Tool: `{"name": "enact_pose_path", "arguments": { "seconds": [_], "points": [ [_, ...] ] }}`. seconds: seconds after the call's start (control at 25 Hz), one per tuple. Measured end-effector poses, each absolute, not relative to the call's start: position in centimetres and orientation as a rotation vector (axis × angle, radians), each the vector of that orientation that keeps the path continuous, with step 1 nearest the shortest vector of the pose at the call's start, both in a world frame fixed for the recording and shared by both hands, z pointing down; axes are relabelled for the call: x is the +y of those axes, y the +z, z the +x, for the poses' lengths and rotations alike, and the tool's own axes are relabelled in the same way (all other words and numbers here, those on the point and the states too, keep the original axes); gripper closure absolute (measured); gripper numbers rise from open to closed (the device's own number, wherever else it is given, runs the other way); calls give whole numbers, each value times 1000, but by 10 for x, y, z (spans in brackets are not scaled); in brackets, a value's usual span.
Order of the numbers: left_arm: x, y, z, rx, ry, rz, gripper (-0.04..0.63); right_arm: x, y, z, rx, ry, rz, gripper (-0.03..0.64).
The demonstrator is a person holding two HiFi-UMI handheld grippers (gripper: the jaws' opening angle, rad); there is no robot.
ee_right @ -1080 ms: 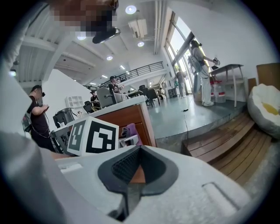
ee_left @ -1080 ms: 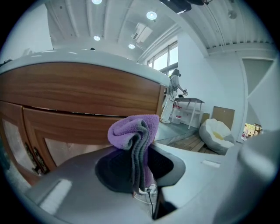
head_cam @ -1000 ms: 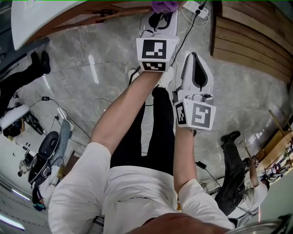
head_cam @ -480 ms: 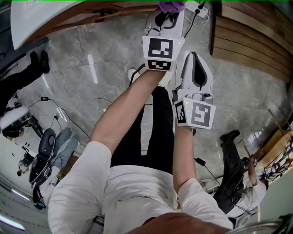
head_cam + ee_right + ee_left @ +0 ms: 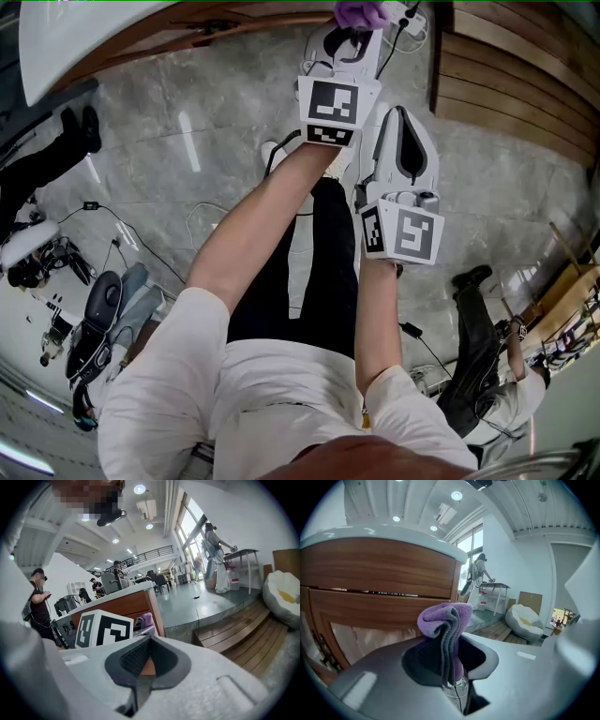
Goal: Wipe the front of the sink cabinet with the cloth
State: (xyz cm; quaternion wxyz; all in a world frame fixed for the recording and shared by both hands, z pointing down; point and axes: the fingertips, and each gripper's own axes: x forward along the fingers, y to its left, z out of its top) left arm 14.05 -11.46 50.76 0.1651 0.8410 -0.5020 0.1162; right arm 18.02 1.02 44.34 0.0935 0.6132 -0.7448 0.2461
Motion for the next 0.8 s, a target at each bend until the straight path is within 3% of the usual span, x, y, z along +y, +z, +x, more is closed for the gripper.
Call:
{"name": "enact_pose_path", "arguments": {
  "seconds": [0.8],
  "points": [
    [-110,570,137,-1359,414,2429,520,6,464,160,-2217,739,1753,620]
  ]
}}
